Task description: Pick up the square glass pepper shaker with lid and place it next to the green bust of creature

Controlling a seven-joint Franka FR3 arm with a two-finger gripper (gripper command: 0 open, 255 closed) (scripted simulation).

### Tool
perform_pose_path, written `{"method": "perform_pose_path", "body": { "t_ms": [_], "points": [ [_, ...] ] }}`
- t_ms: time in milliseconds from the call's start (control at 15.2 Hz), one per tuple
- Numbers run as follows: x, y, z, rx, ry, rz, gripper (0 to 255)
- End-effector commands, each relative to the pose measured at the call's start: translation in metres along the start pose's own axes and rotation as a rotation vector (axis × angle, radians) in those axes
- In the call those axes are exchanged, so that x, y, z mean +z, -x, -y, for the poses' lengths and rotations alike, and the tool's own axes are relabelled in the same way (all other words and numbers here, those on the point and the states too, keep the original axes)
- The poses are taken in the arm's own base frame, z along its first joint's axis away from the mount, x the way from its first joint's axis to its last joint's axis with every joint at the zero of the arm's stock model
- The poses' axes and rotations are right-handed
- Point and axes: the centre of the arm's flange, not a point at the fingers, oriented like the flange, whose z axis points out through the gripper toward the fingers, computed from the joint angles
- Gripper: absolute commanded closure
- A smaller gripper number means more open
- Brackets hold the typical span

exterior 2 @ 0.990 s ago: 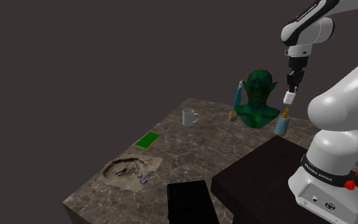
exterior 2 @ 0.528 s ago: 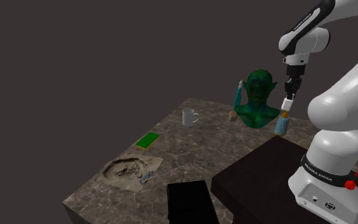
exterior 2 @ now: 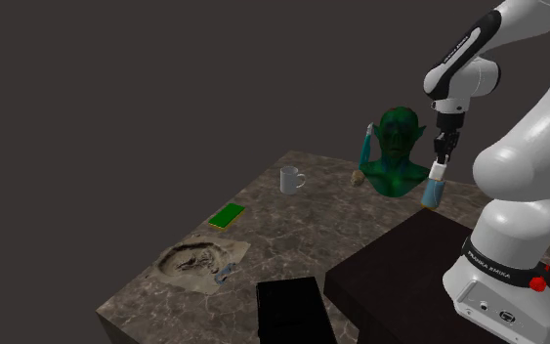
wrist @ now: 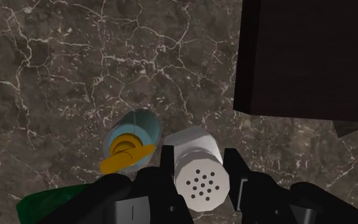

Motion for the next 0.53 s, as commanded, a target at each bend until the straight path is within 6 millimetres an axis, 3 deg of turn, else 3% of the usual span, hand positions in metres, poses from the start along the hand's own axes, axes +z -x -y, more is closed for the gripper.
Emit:
{"method": "perform_pose_path", "body": {
  "t_ms": [0, 462],
  "points": [
    [0.010, -0.001, 0.000, 0.000, 0.001, -0.001, 255],
    [0.046, -0.007, -0.001, 0.000, 0.001, -0.001, 255]
  ]
}}
